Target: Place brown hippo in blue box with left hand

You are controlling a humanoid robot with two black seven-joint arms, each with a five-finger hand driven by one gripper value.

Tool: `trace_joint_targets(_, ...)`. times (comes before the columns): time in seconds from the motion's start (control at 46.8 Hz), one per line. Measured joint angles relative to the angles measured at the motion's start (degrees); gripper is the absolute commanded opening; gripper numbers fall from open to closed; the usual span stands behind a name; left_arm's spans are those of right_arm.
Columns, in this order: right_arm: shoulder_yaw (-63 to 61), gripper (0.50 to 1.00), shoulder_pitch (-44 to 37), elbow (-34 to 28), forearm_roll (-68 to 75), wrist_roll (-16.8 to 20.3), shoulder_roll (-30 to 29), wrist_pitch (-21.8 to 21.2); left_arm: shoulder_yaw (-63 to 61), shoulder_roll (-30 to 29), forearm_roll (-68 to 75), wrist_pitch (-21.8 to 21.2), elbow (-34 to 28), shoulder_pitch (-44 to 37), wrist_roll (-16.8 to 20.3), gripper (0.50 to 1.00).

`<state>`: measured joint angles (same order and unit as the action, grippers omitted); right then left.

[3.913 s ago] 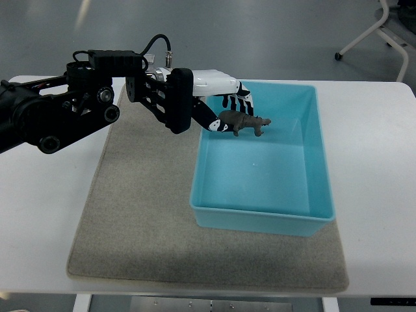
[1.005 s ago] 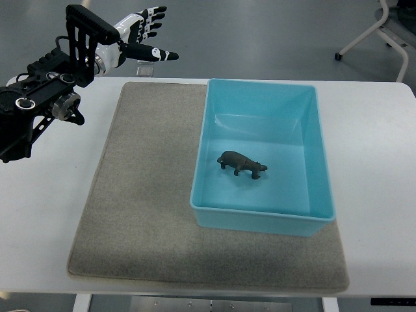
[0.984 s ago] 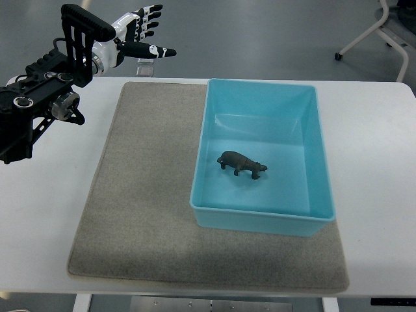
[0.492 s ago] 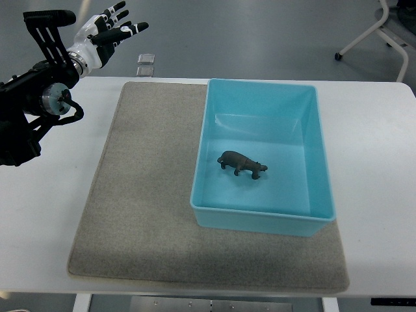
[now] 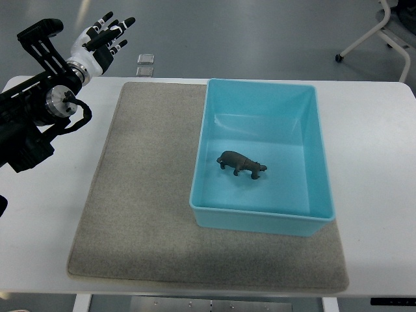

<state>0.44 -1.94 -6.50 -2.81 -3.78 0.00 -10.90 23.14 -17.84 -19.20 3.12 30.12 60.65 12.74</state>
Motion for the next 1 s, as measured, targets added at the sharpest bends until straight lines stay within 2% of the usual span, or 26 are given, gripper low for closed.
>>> trace_joint_targets(0.406, 0.0, 0.936, 0.0, 0.0, 0.0, 0.0, 0.0, 0.0, 4.34, 3.0, -3.37, 17.62, -4.1, -3.68, 0.35, 0.994)
trace_joint_targets(1.005, 0.0, 0.936, 0.0, 0.0, 0.0, 0.0, 0.0, 0.0, 4.43, 3.58, -2.71, 18.95, -4.14, -4.62, 1.24, 0.996)
